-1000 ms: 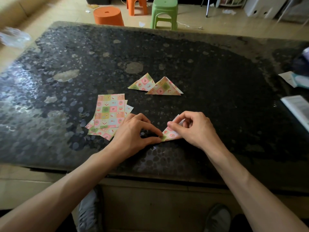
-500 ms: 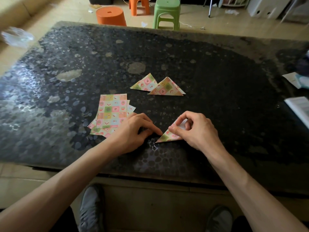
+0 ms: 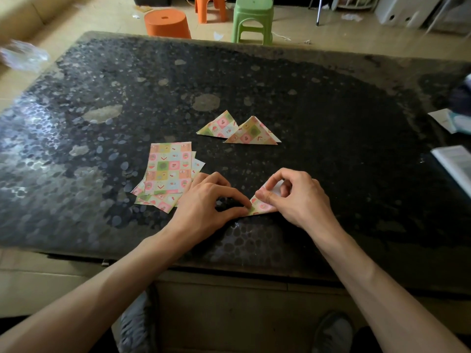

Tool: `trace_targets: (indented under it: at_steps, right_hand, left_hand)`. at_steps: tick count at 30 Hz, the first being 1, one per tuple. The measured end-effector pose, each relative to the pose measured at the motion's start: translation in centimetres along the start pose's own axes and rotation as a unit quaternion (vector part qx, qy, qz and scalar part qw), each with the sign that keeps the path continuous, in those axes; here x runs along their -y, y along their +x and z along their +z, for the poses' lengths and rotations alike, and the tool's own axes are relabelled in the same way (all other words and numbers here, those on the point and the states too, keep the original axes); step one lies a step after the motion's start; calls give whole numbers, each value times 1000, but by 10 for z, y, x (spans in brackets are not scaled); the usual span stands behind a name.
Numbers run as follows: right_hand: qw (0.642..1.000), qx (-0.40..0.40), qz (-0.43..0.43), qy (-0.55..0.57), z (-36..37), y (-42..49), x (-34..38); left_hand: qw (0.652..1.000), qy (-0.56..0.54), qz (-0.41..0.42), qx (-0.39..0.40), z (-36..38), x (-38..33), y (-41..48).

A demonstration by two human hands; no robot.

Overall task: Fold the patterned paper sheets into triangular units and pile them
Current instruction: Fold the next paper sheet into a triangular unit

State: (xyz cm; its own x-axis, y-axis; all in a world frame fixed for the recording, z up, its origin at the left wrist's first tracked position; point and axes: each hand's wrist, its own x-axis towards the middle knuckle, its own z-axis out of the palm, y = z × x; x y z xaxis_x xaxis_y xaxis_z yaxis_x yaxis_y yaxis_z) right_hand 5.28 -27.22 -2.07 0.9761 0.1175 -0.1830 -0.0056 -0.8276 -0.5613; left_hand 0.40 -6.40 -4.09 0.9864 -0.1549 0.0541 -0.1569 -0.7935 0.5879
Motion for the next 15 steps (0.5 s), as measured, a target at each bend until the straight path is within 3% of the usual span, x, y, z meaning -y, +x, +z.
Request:
trace_targets:
  at_steps: [15]
  right_hand:
    - [998,17,0,56,-4,6,-8]
  left_hand:
    - [1000,-18,-11,19,-3,-1,1]
